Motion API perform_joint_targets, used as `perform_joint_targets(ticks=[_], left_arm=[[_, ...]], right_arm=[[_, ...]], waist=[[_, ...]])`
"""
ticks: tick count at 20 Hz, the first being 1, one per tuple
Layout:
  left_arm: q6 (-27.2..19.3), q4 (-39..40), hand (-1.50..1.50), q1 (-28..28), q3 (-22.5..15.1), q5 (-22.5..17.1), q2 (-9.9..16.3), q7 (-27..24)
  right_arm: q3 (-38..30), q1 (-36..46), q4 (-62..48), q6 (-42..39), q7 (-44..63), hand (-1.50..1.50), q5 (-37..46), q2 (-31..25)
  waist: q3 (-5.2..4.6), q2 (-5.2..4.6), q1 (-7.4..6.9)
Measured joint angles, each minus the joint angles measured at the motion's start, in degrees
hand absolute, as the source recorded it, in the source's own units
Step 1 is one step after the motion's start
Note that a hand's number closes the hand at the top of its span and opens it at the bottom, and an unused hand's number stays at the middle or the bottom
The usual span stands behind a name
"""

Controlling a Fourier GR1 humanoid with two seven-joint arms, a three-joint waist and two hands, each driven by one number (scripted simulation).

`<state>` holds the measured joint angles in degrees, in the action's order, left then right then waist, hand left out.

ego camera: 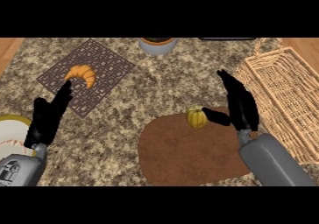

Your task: Pick the squash from the cutting board and place it in the basket

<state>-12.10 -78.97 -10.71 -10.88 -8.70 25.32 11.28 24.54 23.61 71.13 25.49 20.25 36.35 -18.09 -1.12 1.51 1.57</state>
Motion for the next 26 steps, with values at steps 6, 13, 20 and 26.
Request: perform_joint_targets(ticks=[6,13,20,26], left_arm=[[0.24,0.82,0.00,-0.48,0.21,0.06,0.06,0.27],[0.24,0.52,0.00,-0.64,0.53,0.15,-0.43,0.64],[0.64,1.35,0.00,-1.41,0.82,0.85,-1.74,-0.22],[0.85,1.88,0.00,-2.30,0.89,1.83,-2.51,-0.01]], right_arm=[[4.53,5.56,4.52,-20.28,18.67,-1.50,-1.20,1.23],[4.01,12.70,18.03,-37.35,40.78,-1.50,-7.46,5.68],[3.28,13.46,26.70,-39.61,47.27,-1.50,-6.85,6.22],[3.10,13.01,28.03,-40.72,47.73,-1.50,-3.24,6.08]], waist=[[0.22,0.22,0.10],[0.78,-0.25,0.07],[0.98,-0.87,-0.52],[1.03,-1.15,-0.94]])
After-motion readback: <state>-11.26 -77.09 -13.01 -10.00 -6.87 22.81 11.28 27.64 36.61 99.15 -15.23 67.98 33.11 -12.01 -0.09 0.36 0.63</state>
